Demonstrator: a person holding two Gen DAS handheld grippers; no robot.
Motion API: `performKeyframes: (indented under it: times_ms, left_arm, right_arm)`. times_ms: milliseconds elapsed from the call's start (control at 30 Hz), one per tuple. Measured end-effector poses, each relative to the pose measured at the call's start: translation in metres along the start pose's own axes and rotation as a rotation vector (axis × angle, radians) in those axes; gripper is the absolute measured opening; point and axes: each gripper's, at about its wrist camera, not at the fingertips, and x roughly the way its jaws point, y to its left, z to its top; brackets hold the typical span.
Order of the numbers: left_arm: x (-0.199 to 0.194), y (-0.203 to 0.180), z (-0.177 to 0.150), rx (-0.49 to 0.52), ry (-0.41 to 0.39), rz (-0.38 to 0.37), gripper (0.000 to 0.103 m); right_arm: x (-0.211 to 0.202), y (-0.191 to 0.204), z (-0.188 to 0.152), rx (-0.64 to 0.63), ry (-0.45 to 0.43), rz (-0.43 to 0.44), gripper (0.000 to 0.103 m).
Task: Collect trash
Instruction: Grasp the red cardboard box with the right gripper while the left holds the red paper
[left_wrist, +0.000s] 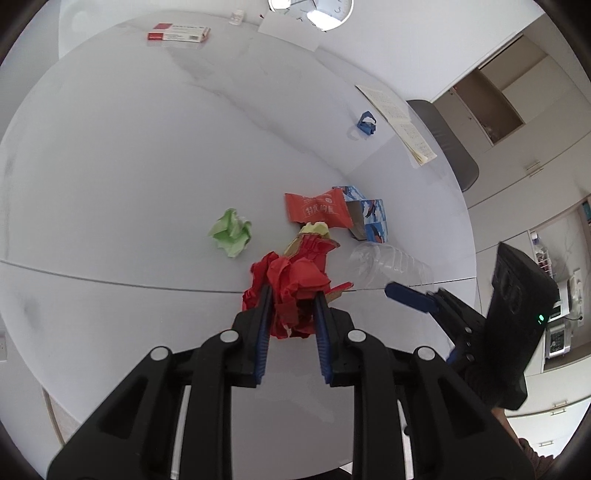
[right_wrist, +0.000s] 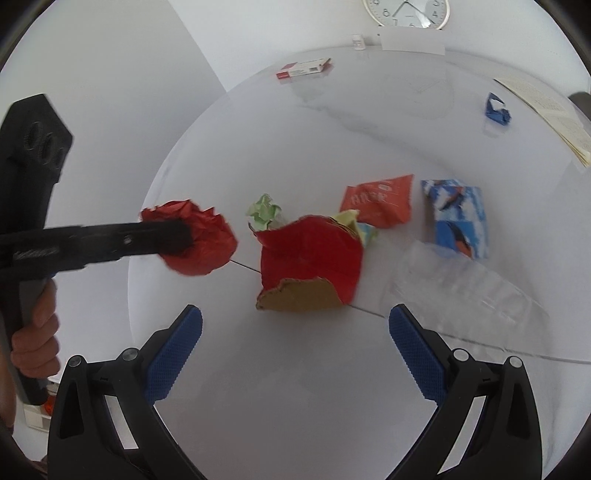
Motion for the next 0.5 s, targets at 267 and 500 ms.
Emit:
performKeyframes:
  times_ms: [267,500]
  left_arm:
    - [-0.017,0.016,-0.024,0.018,0.012,0.046,0.022]
    - [-0.019,0.029,-0.044,-0.01,0.021,0.052,0.022]
  right_arm:
    - [0.017,0.02,0.027,-0.407,0.124,0.016,0.097]
    - [0.049,0.035,0.036,-0.736,0.354,0.021,0.075]
